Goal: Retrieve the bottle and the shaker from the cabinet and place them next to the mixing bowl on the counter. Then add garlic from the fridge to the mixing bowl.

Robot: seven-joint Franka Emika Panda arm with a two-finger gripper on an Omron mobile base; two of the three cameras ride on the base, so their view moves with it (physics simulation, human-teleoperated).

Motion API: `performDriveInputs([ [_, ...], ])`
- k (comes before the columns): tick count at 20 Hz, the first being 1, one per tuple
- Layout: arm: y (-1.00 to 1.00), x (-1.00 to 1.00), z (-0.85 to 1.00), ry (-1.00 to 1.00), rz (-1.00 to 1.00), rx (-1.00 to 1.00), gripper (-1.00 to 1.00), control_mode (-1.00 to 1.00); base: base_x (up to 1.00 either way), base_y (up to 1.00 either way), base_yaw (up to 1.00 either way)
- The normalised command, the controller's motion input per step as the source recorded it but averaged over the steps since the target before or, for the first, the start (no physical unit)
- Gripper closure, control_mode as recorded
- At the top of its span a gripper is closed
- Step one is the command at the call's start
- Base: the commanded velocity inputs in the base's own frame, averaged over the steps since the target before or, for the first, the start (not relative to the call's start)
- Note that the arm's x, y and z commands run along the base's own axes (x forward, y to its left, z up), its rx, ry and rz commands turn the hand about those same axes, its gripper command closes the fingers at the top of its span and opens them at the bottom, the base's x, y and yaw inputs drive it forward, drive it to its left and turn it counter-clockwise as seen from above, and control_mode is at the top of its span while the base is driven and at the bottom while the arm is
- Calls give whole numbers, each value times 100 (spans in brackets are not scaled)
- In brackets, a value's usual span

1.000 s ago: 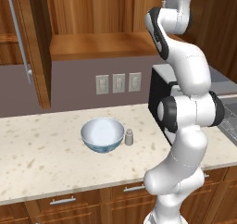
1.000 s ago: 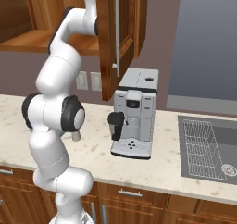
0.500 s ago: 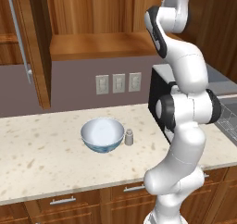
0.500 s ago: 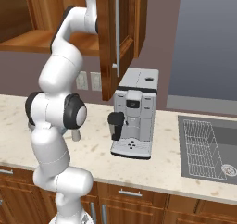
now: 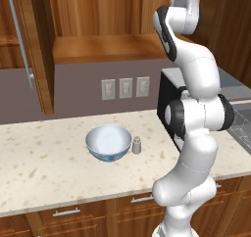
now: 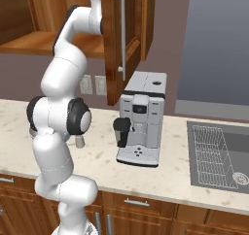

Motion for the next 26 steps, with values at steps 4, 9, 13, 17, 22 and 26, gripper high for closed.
performDriveInputs([
  [4,1,-62,0,0,3,0,100,-100,0,0,0],
  [9,28,-100,0,0,7,0,100,-100,0,0,0],
  [13,51,-100,-24,0,5,0,100,-100,0,0,0],
  [17,43,-100,-17,0,6,1,100,-100,0,0,0],
  [22,20,-100,-9,0,11,1,100,-100,0,0,0],
  [26,6,-100,-22,0,18,0,100,-100,0,0,0],
])
